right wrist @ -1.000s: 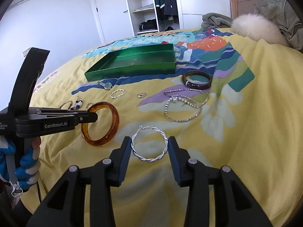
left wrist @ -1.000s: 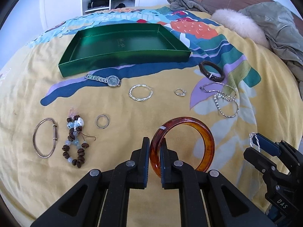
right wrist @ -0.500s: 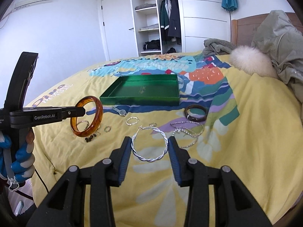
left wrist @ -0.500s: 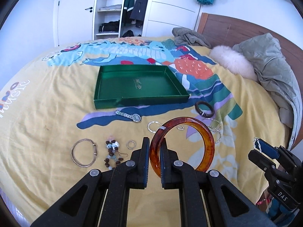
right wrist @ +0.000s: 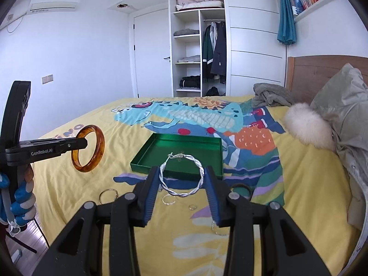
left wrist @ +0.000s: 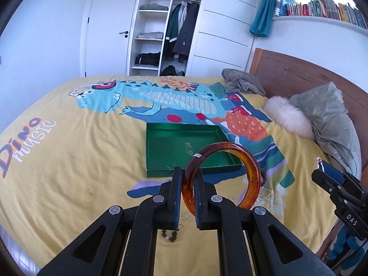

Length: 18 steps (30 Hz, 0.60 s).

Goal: Organize jewelry
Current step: 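Carry the amber bangle and silver hoop into the green tray and open both tools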

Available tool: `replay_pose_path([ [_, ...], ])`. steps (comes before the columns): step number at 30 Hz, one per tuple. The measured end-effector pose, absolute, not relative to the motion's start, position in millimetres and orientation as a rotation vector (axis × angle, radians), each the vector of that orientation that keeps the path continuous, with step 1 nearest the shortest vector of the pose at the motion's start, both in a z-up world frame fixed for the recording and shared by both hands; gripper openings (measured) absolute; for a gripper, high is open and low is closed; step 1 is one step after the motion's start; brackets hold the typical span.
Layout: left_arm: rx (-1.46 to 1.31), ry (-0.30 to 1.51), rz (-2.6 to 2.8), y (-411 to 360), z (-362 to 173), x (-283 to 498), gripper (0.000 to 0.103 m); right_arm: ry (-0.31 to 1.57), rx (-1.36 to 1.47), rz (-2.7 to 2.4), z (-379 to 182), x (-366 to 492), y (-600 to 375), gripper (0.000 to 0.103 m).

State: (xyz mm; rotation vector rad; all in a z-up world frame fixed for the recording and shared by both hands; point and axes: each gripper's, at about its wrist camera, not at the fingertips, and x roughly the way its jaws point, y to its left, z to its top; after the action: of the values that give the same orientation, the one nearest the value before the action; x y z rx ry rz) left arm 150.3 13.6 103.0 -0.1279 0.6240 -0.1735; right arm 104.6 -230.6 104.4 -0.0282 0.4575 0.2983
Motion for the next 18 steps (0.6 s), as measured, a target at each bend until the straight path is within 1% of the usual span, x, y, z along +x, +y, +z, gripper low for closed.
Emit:
replay_pose_path([
  [5,-0.148,0.616,-0.139,30,109,175,0.010,0.436,-0.026,0.289,120,137,-222,0.037],
  [10,-0.150,0.639,-0.119,35,102,216,0.010,0.446,-0.022,0.277,120,184,-218,0.037],
  [14,-0.142,0.681,-0.109,30,81,257,0.010,0.468,-0.017,0.261,105,229,-215,0.037],
  [18,-0.128,0.742,-0.104,20,49,299,0.010,0.523,-0.012,0.259,72,275,-211,0.037],
])
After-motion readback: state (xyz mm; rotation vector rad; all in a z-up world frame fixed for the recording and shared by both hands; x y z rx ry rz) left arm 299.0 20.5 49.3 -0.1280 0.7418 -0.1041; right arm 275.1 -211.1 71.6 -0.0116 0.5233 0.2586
